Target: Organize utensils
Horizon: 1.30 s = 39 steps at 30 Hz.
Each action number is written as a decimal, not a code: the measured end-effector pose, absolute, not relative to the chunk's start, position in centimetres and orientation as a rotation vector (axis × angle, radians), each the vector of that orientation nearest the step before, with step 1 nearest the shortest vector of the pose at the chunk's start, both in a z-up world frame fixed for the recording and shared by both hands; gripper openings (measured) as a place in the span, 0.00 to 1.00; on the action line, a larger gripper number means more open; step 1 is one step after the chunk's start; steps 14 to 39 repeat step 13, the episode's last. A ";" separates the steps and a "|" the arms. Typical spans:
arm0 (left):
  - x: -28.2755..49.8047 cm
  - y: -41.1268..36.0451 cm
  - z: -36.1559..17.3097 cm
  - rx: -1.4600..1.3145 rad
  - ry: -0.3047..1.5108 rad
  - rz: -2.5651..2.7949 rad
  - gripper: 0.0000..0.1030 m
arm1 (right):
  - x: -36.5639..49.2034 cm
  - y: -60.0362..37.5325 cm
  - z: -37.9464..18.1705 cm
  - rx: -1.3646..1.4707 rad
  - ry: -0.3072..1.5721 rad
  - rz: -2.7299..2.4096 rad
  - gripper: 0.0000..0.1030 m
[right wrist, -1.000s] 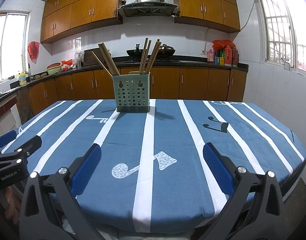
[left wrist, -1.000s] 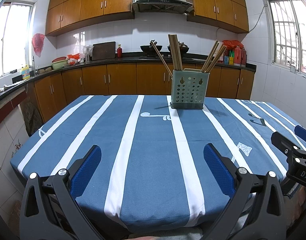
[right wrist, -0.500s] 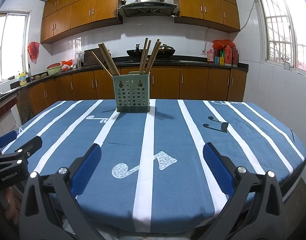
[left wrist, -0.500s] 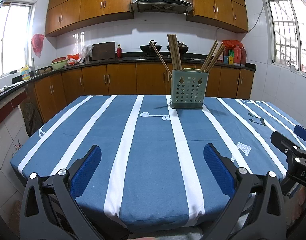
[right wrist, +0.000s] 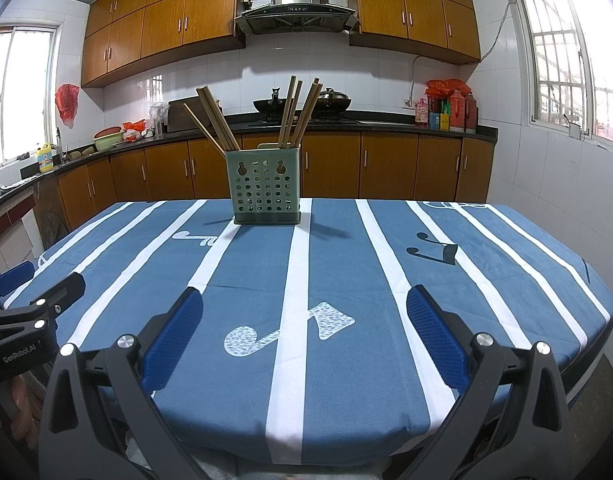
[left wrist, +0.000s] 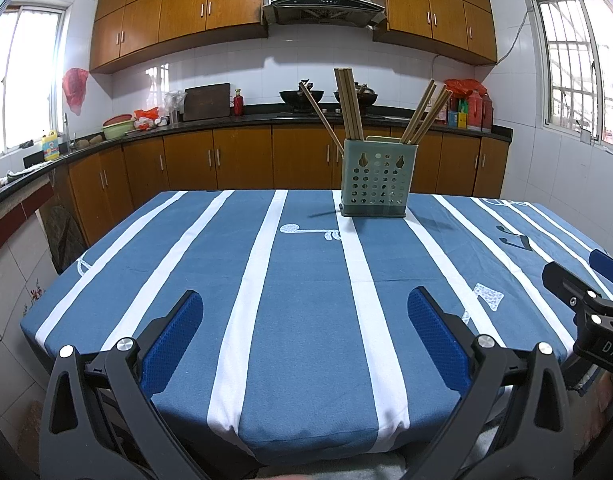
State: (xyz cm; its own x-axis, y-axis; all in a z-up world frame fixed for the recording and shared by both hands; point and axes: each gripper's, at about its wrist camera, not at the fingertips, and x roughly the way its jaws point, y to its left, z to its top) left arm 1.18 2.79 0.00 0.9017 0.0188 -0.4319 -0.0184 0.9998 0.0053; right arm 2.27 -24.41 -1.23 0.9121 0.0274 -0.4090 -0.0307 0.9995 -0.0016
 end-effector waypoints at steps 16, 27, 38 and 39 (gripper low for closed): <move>1.1 2.8 -0.4 -0.003 0.450 0.018 0.98 | 2.3 -24.4 -1.3 -0.006 0.421 0.029 0.96; 1.1 2.8 -0.4 -0.003 0.450 0.018 0.98 | 2.3 -24.4 -1.3 -0.006 0.421 0.029 0.96; 1.1 2.8 -0.4 -0.003 0.450 0.018 0.98 | 2.3 -24.4 -1.3 -0.006 0.421 0.029 0.96; 1.1 2.8 -0.4 -0.003 0.450 0.018 0.98 | 2.3 -24.4 -1.3 -0.006 0.421 0.029 0.96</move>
